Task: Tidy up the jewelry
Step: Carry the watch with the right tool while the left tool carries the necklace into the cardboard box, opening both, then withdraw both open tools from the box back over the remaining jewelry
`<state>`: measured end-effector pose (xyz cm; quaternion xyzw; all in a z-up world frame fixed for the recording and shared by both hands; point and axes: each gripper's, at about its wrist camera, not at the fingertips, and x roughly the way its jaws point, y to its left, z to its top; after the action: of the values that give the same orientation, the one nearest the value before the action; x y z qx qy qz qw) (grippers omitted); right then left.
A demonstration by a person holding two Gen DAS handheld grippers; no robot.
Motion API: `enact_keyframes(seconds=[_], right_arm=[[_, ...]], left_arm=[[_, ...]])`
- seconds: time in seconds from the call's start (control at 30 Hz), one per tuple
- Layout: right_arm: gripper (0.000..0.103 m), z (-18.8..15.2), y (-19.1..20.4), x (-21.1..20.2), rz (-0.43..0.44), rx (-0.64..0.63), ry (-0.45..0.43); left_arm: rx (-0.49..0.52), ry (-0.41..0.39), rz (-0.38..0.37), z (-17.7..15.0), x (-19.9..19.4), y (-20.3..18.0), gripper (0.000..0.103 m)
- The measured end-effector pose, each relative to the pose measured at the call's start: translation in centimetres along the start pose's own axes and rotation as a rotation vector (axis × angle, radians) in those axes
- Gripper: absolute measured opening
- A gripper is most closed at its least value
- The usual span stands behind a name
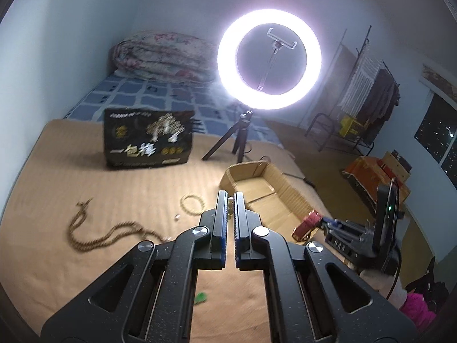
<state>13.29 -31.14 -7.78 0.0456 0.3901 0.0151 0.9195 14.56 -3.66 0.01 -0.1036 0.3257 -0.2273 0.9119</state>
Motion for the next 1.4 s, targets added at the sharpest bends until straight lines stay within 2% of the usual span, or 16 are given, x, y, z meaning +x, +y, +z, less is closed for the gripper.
enact_keyframes(seconds=[0.33,0.63,0.8,1.1,1.2,1.27,1.37,1.4], right_arm=[[0.003,1.4,-4.9,0.2,-0.059,0.061,-0.005],[0.003,1.9,-8.8,3.3,-0.125,0.108,0.034],[0.003,1.4,-10.5,5.1,-0.137,0.134,0.08],[0.004,0.6,-11.1,7.3,-0.146,0.14,0.135],[0.012,0.6,-10.8,7.3,-0.131,0.134,0.135],[0.039,0.8,-10.5,7.1,-0.139,0.121,0.119],[0.059,1.0,-10.1,6.4,-0.144,0.109,0.092],[0.061,1.1,-10.0,6.1,-0.146,0.112,0.083]], left_arm=[[0.06,-0.009,-0.104,5.1,6.1,-6.8,0.001],[0.078,0.04,-0.139,6.8,13.3,-11.0,0.001],[0.074,0.089,-0.122,6.2,17.1,-11.8,0.001],[0.094,0.217,-0.054,2.1,23.0,-11.5,0.001],[0.102,0.249,-0.037,1.3,23.9,-11.2,0.001],[0.116,0.258,-0.023,1.0,24.2,-11.1,0.001],[0.125,0.279,-0.002,0.8,24.3,-10.8,0.002],[0.123,0.28,-0.002,0.9,24.2,-10.6,0.005]])
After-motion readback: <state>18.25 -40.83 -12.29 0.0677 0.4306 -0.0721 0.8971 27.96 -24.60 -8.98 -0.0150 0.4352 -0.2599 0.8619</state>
